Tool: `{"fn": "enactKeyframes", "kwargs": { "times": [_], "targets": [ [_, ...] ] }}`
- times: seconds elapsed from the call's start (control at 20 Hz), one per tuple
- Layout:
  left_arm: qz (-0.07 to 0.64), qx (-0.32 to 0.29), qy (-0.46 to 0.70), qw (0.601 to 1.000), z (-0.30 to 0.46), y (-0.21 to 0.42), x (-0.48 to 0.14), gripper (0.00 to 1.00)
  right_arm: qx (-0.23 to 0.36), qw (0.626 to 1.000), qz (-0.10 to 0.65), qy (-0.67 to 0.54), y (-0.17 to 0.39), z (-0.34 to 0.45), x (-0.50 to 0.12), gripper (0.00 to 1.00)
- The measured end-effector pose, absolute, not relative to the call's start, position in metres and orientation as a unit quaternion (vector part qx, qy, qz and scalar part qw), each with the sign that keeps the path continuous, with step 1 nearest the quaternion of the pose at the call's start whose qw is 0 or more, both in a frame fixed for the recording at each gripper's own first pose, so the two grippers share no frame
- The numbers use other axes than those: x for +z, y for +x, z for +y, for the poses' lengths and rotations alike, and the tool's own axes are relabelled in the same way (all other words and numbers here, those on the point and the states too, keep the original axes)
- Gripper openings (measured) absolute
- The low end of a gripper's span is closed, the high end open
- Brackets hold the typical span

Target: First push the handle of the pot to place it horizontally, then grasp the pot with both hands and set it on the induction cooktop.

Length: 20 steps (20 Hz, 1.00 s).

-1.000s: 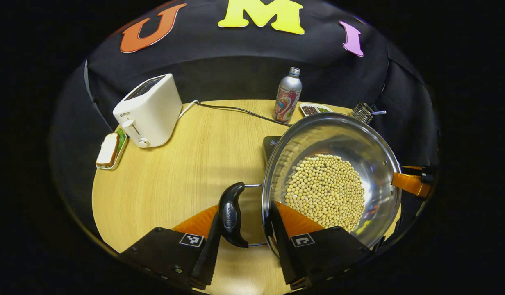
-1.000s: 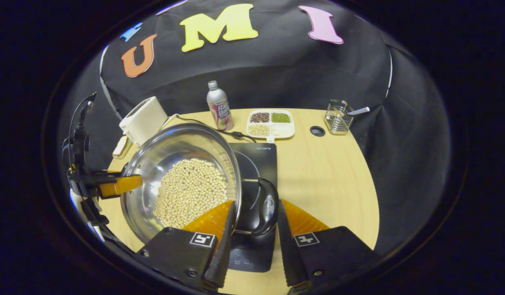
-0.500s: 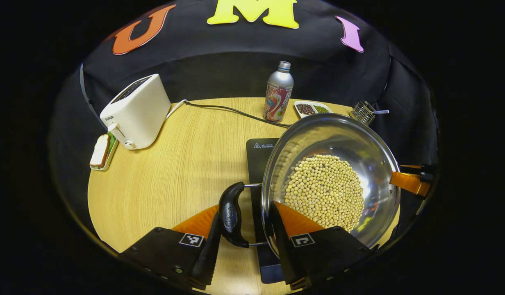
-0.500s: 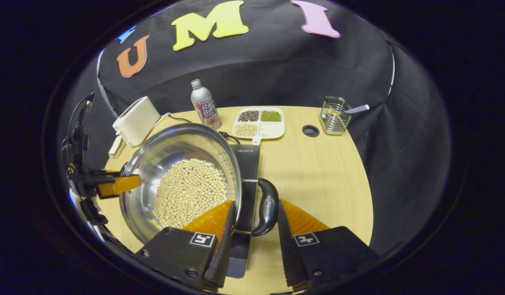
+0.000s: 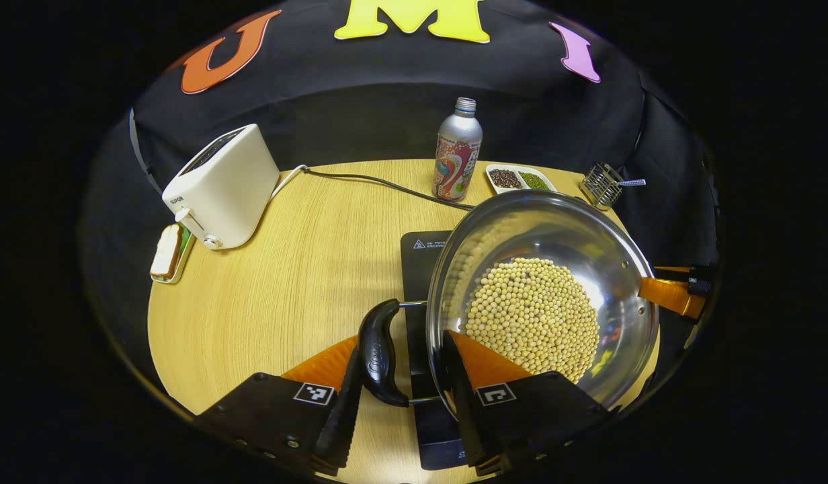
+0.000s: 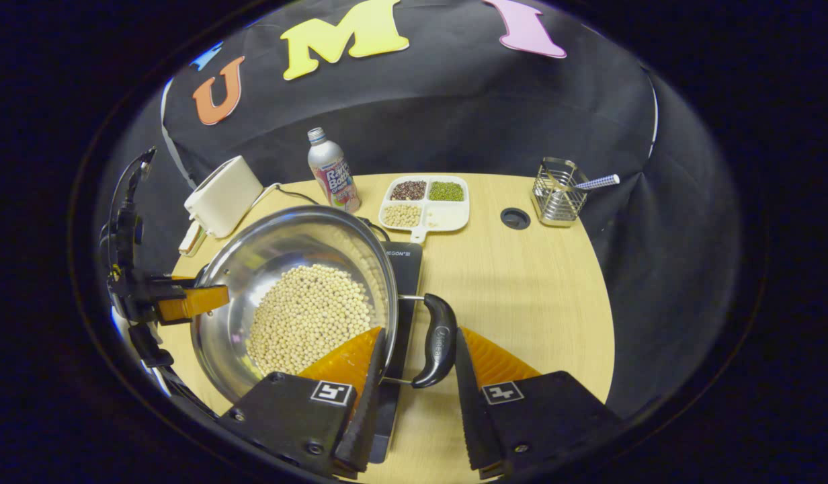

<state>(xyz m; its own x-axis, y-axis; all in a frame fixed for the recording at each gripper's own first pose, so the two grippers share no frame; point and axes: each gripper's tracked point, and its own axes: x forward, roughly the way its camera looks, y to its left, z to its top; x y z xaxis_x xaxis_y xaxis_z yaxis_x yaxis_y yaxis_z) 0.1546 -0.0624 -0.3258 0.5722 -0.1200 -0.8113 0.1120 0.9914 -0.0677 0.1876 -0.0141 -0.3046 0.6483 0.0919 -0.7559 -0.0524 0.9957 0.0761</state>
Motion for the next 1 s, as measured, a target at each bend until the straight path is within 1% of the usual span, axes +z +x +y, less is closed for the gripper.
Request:
{"fn": "enactKeyframes", "kwargs": {
  "times": [0.05,0.1,0.15,0.25,0.3,0.35,0.5,0.9,0.95,1.0],
  "targets": [
    [0.458,-0.065,-0.005,0.887,-0.0626,0.1546,-0.3253,0.62,0.041,0.909,0.415,0.023,0.1874,-0.0149,-0.3050,0.54],
    [0.460,-0.064,-0.003,0.885,-0.0626,0.1534,-0.3251,0.72,0.043,0.909,0.413,0.024,0.1884,-0.0149,-0.3056,0.56],
    [0.464,-0.063,-0.001,0.884,-0.0622,0.1525,-0.3257,0.62,0.045,0.911,0.409,0.030,0.1883,-0.0151,-0.3059,0.57],
    [0.460,-0.063,0.002,0.885,-0.0614,0.1530,-0.3259,0.62,0.048,0.913,0.402,0.041,0.1889,-0.0148,-0.3071,0.55],
    [0.455,-0.063,0.004,0.888,-0.0614,0.1539,-0.3254,0.62,0.048,0.914,0.400,0.046,0.1887,-0.0150,-0.3079,0.55],
    [0.452,-0.063,0.007,0.890,-0.0614,0.1545,-0.3261,0.62,0.049,0.915,0.398,0.046,0.1888,-0.0148,-0.3083,0.57],
    [0.449,-0.060,0.012,0.892,-0.0606,0.1549,-0.3265,0.62,0.051,0.918,0.392,0.037,0.1886,-0.0163,-0.3080,0.57],
    [0.443,-0.055,0.006,0.895,-0.0604,0.1568,-0.3260,0.62,0.045,0.921,0.385,0.046,0.1900,-0.0159,-0.3080,0.55],
    [0.444,-0.055,0.005,0.895,-0.0605,0.1572,-0.3257,0.72,0.044,0.921,0.384,0.048,0.1889,-0.0166,-0.3078,0.57],
    [0.443,-0.056,0.006,0.895,-0.0610,0.1572,-0.3256,0.53,0.045,0.922,0.381,0.050,0.1899,-0.0171,-0.3078,0.57]
  ]
}}
